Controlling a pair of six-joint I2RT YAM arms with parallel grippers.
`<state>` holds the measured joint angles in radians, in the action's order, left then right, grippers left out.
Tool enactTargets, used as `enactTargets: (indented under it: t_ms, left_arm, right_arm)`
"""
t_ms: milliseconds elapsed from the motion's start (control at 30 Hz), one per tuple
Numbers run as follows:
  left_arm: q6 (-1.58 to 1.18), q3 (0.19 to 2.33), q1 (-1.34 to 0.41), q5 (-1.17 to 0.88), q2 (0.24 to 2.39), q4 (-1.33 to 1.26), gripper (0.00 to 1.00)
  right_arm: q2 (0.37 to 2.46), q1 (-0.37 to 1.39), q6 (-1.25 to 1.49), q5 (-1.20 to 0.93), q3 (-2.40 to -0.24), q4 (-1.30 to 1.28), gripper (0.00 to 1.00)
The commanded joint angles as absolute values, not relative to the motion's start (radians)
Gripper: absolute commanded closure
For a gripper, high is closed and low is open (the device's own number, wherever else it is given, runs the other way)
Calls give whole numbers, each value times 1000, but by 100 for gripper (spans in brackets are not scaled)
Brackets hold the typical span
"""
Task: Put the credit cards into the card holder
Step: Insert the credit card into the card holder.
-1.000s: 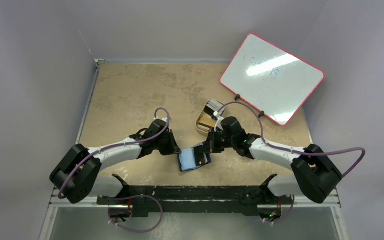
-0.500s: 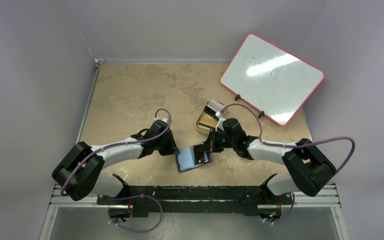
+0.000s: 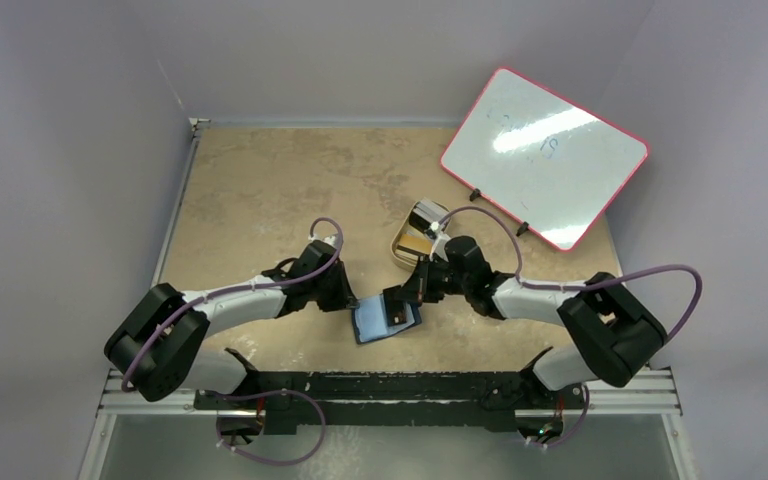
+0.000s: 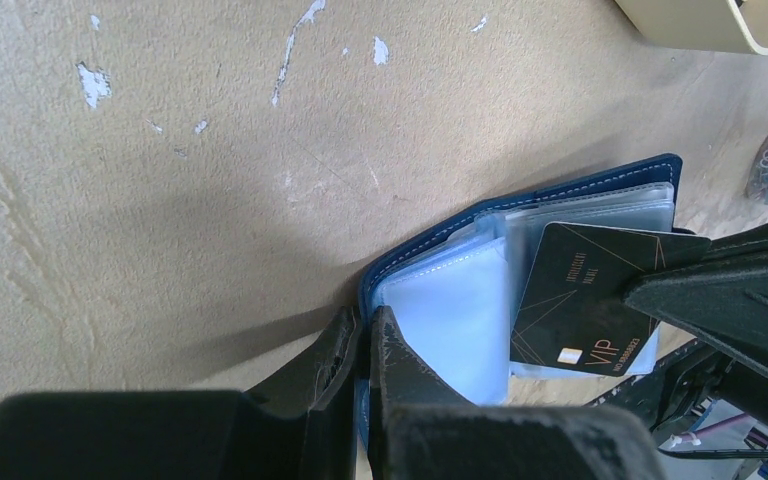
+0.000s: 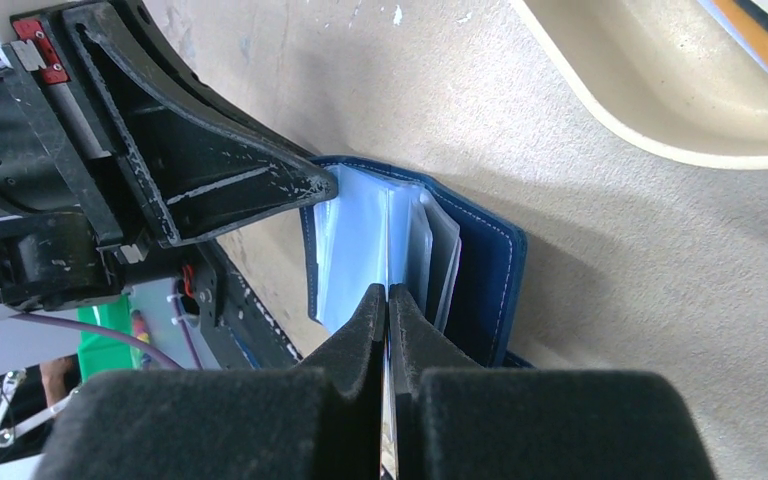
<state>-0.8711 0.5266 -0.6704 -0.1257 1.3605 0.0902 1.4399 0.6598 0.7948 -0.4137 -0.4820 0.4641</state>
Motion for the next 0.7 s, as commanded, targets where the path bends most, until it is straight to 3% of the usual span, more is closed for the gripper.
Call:
enactTargets:
  t_ms: [0,667]
  left_arm:
    - [-846,512,-675,-95,1368,96,100]
    - [-857,499,-675,-100,1358,87,100]
  right_arm:
    - [1451,655,823,-442,-466,531,100]
    - [1483,655,878,-464,-418,646,100]
